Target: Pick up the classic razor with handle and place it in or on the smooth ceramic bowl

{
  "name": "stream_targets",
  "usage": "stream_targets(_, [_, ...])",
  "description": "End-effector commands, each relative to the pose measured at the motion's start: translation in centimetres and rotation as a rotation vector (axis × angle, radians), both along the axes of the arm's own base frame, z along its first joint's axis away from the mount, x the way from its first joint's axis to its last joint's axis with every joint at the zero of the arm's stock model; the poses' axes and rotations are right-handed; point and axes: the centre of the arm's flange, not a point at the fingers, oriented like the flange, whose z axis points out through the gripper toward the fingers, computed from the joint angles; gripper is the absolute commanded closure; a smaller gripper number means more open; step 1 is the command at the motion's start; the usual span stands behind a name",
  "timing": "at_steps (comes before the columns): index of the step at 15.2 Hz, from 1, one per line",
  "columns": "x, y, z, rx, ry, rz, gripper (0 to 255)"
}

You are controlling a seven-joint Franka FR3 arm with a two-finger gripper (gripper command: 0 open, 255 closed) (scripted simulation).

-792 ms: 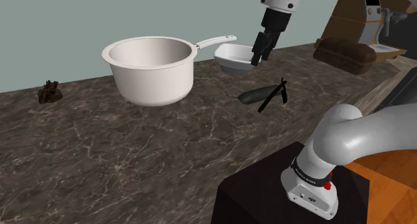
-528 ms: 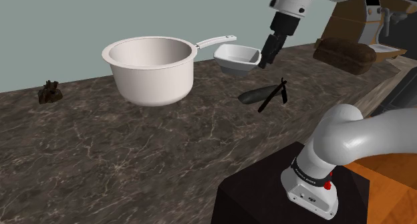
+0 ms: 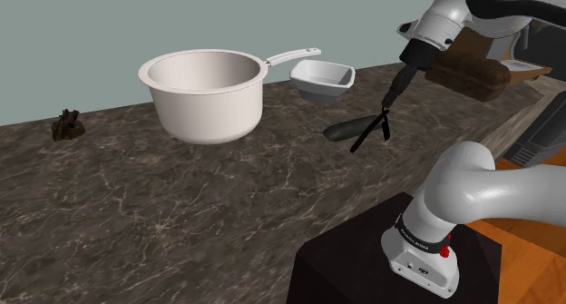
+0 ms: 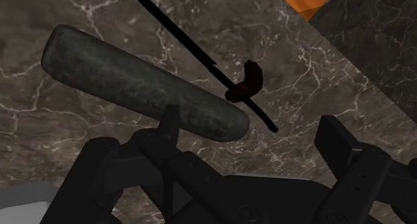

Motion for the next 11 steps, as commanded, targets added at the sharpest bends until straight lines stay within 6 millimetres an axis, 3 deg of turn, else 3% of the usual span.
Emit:
stream_targets(1, [0.0,0.1,-1.2,0.007,-0.003,0.005,0])
stream_targets(6, [0.3,1.0,-3.4,0.007,-0.003,0.005,0])
stream_targets(11, [0.3,1.0,-3.4,0.007,-0.003,0.005,0])
